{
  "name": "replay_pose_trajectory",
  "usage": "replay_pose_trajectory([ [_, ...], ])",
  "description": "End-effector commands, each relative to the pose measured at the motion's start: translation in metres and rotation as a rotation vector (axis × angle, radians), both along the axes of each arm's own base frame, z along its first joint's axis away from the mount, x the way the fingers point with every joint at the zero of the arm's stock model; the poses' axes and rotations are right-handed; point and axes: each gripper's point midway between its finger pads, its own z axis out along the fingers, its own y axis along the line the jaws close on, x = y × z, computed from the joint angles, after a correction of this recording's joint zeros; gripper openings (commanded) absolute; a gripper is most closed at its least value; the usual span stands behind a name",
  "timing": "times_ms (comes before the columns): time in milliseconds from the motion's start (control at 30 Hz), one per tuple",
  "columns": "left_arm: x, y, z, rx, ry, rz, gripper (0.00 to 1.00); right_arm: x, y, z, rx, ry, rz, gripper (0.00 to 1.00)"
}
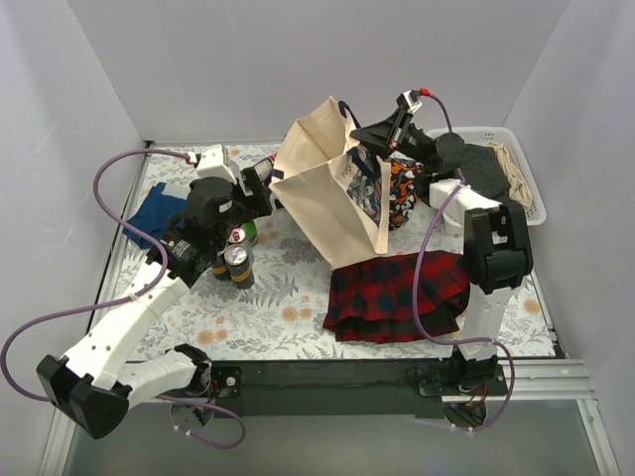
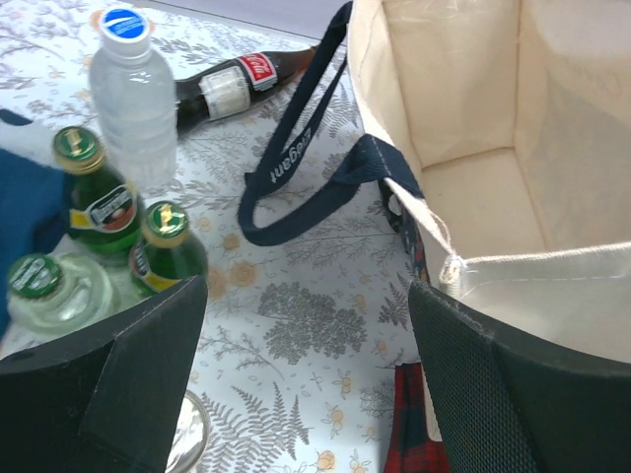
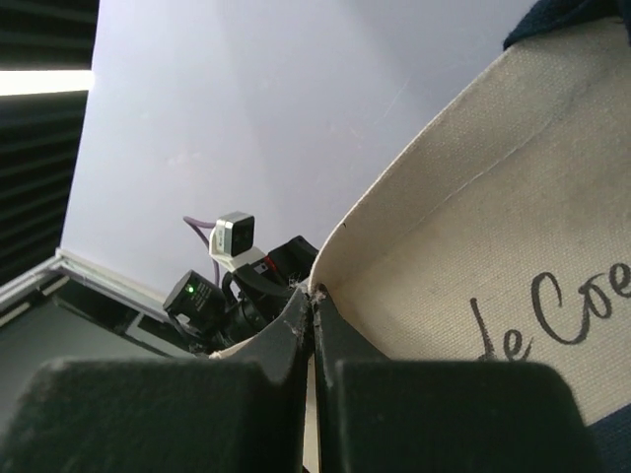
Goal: Take the beverage out of the canvas bag
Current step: Place the canvas bag at the center of the board.
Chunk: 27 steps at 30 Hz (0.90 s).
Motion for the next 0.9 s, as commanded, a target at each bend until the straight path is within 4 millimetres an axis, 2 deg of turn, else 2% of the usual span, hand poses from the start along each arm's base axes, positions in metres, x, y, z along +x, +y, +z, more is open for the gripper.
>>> replay_pose_trajectory([
  [0,0.012,-0.024,0.014,-0.016,-0.015,-0.086,0.81,-0.057,-0.035,0.033,0.168,-0.46,-0.047,0.01],
  [200,0.019,-0.029,0.036,-0.056,-0.074,-0.091,0.82,-0.079,-0.036,0.016,0.096,-0.427,-0.018,0.01],
  [267,0.024,-0.036,0.039,-0.06,-0.084,-0.109,0.82,-0.084,-0.034,0.004,0.053,-0.403,0.002,0.01],
  [433,0.033,-0.057,0.052,-0.094,-0.089,-0.175,0.83,-0.083,-0.036,-0.027,-0.04,-0.318,-0.022,0.01],
  [500,0.037,-0.068,0.054,-0.106,-0.087,-0.218,0.83,-0.076,-0.034,-0.037,-0.135,-0.308,-0.048,0.01],
  [533,0.038,-0.073,0.054,-0.109,-0.087,-0.236,0.83,-0.066,-0.032,-0.052,-0.189,-0.188,-0.059,0.01],
  [567,0.041,-0.082,0.047,-0.109,-0.064,-0.271,0.83,-0.065,-0.033,-0.045,-0.244,-0.296,-0.107,0.01],
  [600,0.043,-0.086,0.046,-0.111,-0.059,-0.285,0.83,-0.059,-0.034,-0.048,-0.287,-0.284,-0.126,0.01],
  [633,0.043,-0.09,0.044,-0.112,-0.049,-0.302,0.83,-0.053,-0.034,-0.063,-0.343,-0.176,-0.135,0.01],
  [667,0.043,-0.097,0.039,-0.119,-0.032,-0.331,0.84,-0.051,-0.036,-0.056,-0.37,-0.236,-0.162,0.01],
  [700,0.045,-0.101,0.033,-0.121,-0.014,-0.341,0.84,-0.05,-0.037,-0.058,-0.393,-0.228,-0.171,0.01],
  [733,0.045,-0.105,0.029,-0.122,-0.005,-0.35,0.84,-0.044,-0.04,-0.076,-0.451,-0.115,-0.19,0.01],
  [767,0.044,-0.108,0.026,-0.124,0.003,-0.361,0.84,-0.037,-0.044,-0.073,-0.513,-0.181,-0.235,0.01],
  [800,0.045,-0.112,0.021,-0.122,0.018,-0.378,0.84,-0.034,-0.048,-0.081,-0.564,-0.16,-0.265,0.01],
  [833,0.045,-0.114,0.018,-0.123,0.026,-0.385,0.84,-0.03,-0.056,-0.097,-0.639,-0.081,-0.309,0.01],
  [867,0.043,-0.118,0.015,-0.123,0.035,-0.396,0.84,-0.029,-0.062,-0.1,-0.688,-0.097,-0.341,0.01],
])
